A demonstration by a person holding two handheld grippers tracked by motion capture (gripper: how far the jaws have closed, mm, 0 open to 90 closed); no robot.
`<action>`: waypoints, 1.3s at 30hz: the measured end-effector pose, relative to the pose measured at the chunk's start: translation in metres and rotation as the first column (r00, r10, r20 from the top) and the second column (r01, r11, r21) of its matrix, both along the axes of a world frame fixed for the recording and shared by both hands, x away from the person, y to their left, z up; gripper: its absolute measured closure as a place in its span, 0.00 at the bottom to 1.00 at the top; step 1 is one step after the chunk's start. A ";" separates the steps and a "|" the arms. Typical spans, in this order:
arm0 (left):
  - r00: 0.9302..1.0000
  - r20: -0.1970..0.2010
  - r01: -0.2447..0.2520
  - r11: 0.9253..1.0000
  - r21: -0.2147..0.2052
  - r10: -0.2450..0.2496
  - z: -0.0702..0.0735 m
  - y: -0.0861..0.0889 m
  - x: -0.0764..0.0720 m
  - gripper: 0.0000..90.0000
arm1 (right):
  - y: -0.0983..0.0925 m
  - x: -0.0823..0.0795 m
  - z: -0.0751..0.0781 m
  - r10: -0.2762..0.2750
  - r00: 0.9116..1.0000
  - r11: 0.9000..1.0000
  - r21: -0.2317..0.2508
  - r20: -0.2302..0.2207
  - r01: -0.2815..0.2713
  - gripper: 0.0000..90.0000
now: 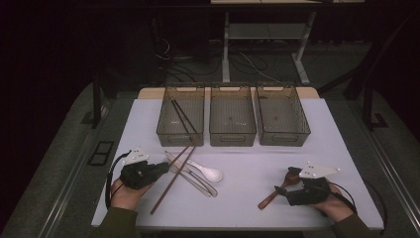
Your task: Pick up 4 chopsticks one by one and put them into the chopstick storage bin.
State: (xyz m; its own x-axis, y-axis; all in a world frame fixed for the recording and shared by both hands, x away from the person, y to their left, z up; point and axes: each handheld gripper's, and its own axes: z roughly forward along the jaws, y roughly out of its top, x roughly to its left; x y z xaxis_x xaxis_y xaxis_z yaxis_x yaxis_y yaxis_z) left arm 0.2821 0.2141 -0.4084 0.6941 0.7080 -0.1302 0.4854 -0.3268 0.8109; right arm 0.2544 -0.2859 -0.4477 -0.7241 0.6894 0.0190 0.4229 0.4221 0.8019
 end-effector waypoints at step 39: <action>0.994 0.109 -0.010 0.996 -0.089 0.019 0.052 -0.027 0.096 0.92 | -0.003 -0.001 0.001 -0.019 1.000 1.000 0.009 -0.004 0.019 0.17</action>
